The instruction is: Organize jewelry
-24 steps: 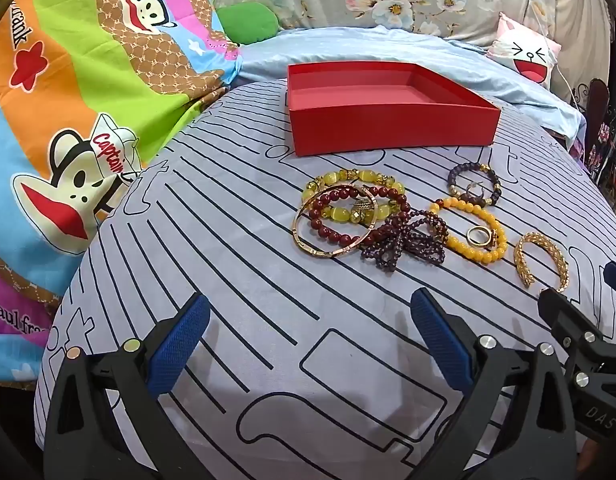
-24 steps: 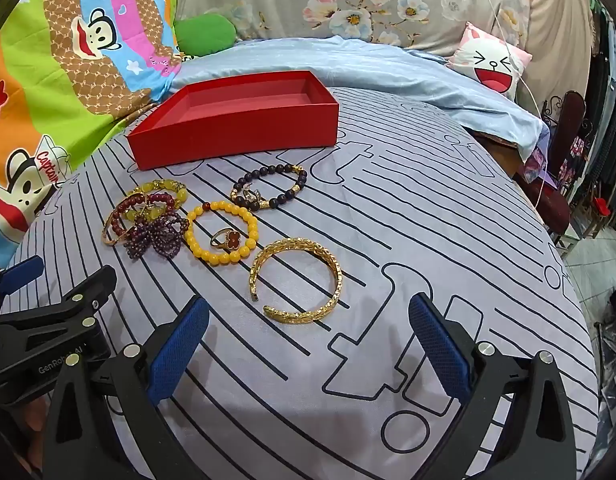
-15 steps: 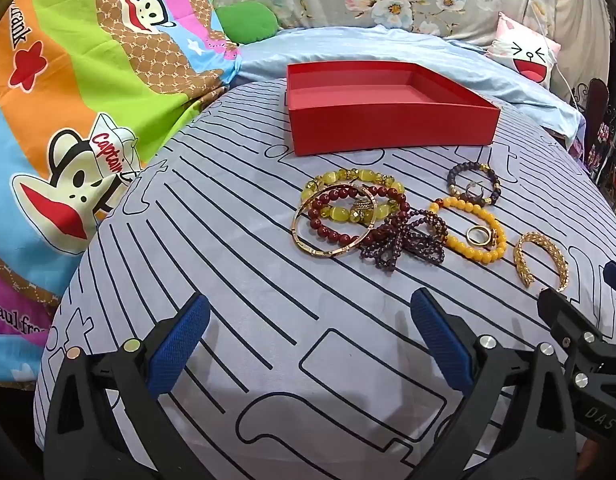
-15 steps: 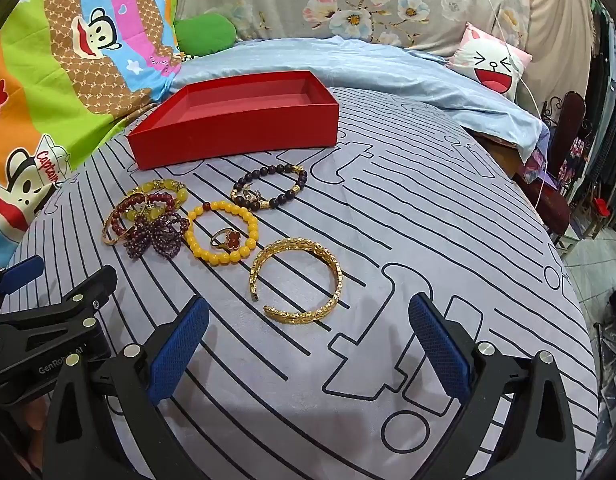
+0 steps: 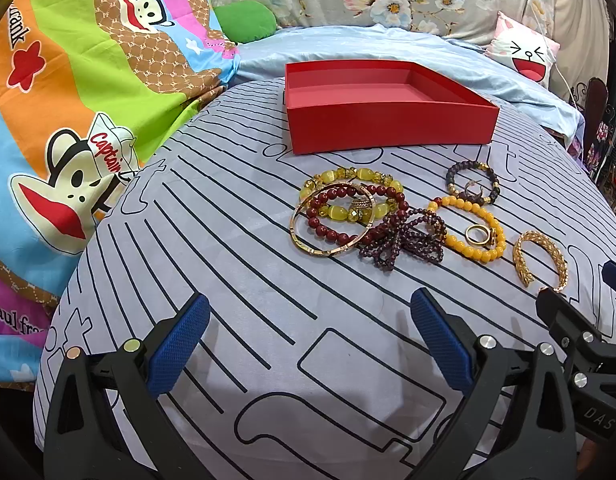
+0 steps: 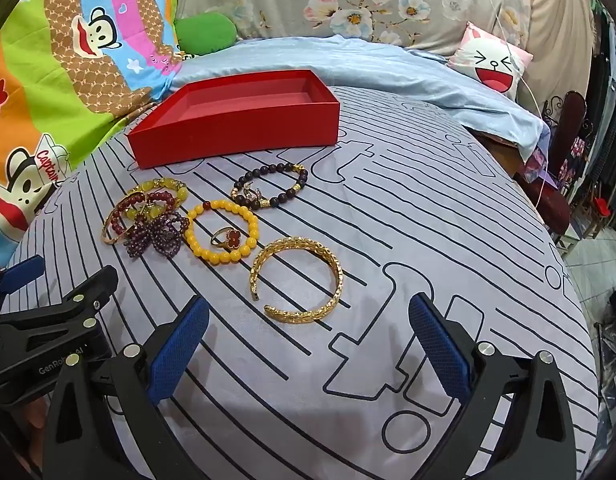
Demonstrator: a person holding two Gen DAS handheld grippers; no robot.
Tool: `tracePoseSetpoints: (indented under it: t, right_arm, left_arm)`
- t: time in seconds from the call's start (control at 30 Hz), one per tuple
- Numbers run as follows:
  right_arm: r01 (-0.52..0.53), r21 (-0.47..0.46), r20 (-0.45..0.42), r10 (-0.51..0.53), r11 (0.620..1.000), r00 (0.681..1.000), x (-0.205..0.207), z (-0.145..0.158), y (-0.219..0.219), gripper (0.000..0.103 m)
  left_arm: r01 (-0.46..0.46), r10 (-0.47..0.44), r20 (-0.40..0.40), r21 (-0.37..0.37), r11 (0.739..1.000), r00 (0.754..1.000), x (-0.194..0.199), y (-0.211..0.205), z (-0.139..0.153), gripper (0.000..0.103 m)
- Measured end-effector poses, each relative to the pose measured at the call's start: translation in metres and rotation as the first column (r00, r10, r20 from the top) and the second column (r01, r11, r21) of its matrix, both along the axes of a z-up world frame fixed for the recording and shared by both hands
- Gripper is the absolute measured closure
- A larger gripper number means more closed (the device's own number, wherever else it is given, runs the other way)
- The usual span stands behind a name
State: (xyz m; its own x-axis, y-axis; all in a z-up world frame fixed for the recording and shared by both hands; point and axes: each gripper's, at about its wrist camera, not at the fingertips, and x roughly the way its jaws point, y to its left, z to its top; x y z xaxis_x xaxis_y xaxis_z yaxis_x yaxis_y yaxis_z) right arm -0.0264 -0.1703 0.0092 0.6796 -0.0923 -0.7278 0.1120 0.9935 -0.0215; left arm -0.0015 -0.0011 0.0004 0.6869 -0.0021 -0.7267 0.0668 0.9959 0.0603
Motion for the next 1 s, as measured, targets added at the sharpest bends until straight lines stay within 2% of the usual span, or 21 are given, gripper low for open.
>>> tracePoseSetpoints:
  t: [1.0]
  right_arm:
    - [-0.002, 0.006, -0.001, 0.002, 1.0, 1.0, -0.0006, 0.0013, -0.0002, 0.007]
  left_arm:
    - [-0.001, 0.001, 0.002, -0.002, 1.0, 1.0, -0.0003, 0.0005, -0.0016, 0.007]
